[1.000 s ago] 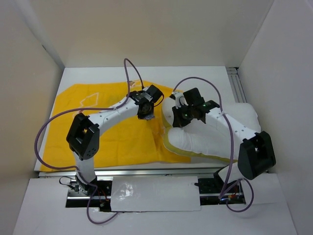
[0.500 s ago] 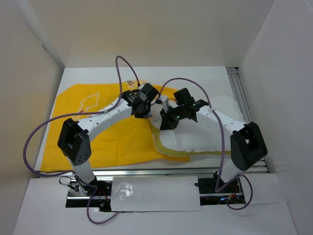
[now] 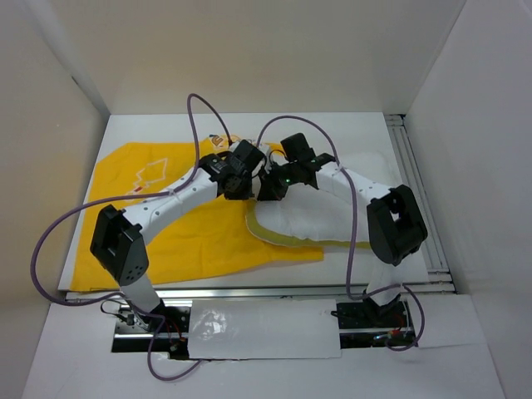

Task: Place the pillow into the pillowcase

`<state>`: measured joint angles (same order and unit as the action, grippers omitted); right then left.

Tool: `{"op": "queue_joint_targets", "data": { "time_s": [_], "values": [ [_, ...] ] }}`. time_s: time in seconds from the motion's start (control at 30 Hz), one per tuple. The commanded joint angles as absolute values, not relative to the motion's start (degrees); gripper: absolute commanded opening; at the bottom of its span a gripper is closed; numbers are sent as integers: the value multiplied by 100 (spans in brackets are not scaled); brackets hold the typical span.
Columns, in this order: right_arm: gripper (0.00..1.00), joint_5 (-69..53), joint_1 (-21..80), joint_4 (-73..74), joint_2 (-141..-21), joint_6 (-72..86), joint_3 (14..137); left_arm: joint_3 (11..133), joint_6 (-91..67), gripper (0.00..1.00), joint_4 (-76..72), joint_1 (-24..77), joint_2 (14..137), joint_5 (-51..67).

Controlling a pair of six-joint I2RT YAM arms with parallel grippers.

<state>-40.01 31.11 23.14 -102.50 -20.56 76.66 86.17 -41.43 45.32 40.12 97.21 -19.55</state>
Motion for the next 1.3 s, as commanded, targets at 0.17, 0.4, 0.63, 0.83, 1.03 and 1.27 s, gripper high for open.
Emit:
{"op": "queue_joint_targets", "data": {
  "time_s": [0.17,0.4,0.63,0.83,1.03,1.27],
  "values": [
    [0,-3121,2830,-281,-10644,-738,8016,8552,-3964,0,4263,4245,9404,-1564],
    [0,-2217,2725,-790,-11284,60,8104,8622,-3850,0,4578,4245,9220,-1898],
    [0,-1434,3023,-1037,-11391,668,8156,8675,-3595,0,4702,4245,9158,-1635],
    [0,-881,3638,-1360,-11067,1475,7639,9079,-3647,0,4623,4245,9474,-1529],
    [34,-984,3762,-1733,-10644,2636,7119,9141,-3753,0,4623,4245,9606,-1415],
    [86,-1124,3156,-406,-10047,2550,7005,9009,-3937,67,5036,4245,9536,-1477]
  ]
}}
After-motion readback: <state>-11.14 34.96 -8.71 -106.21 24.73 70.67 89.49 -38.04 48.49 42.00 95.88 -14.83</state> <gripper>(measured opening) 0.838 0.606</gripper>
